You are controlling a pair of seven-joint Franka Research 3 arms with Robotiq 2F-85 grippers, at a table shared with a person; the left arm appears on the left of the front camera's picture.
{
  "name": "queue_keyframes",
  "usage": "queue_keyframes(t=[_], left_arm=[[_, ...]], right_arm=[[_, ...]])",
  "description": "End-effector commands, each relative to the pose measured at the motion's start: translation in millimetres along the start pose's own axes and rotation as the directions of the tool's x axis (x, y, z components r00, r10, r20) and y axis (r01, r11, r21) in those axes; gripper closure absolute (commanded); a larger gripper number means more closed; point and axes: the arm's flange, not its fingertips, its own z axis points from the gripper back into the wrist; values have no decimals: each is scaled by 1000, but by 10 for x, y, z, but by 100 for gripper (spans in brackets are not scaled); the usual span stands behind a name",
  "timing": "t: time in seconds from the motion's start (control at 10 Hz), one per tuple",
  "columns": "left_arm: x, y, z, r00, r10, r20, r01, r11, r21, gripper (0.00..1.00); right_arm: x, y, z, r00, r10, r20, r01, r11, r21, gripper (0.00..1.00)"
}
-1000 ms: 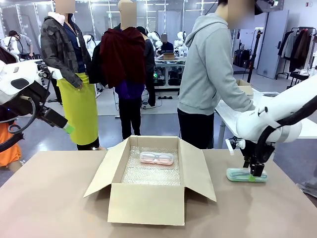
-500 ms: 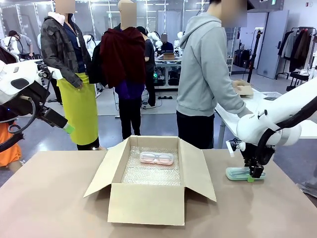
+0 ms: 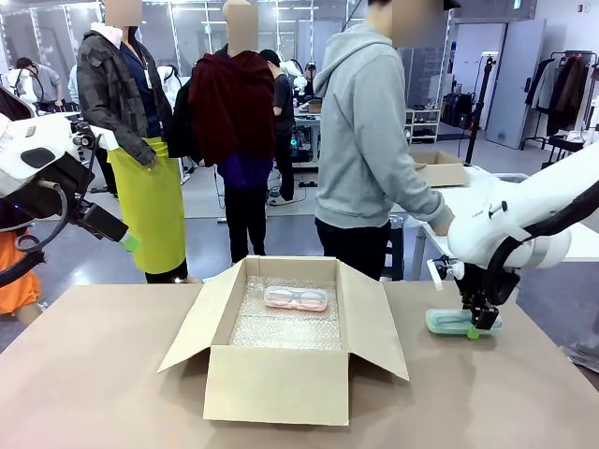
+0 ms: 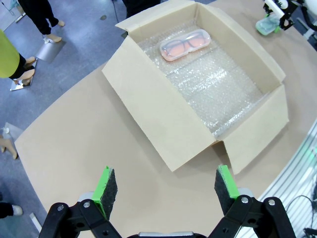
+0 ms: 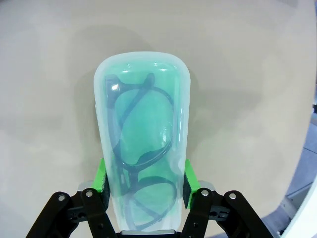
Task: Pack the glasses set securely to prepare it for shipping.
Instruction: Put the Glasses case from the right side of the table into the Package Box.
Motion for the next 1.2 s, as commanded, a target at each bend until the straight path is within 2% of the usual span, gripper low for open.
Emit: queue_keyframes(t=[0.0,0.1,0.2,0.4,0.5,0.6,0.9,1.1], left_arm=[[-10,10,17,1000,0,8,0,1000,-13,0],[-10,10,17,1000,0,8,0,1000,-13,0],[-10,10,17,1000,0,8,0,1000,-13,0],[-10,10,17,1000,0,8,0,1000,-13,0],[-10,10,17,1000,0,8,0,1000,-13,0],[-10,10,17,1000,0,8,0,1000,-13,0],[-10,10,17,1000,0,8,0,1000,-13,0],[-10,10,17,1000,0,8,0,1000,-13,0]], right_arm=[[140,45,674,1000,-26,9,26,1000,-4,69],[287,81,1071,996,-87,31,86,996,19,69],[452,117,1369,994,-113,0,113,993,33,69],[872,172,1788,992,-127,-4,127,991,41,69],[1083,172,1828,976,-217,-19,217,975,53,69],[1350,188,1820,972,-232,-17,233,970,69,69],[2265,305,1785,980,-199,14,199,980,16,69],[2940,386,1647,989,-142,-41,141,990,-16,69]])
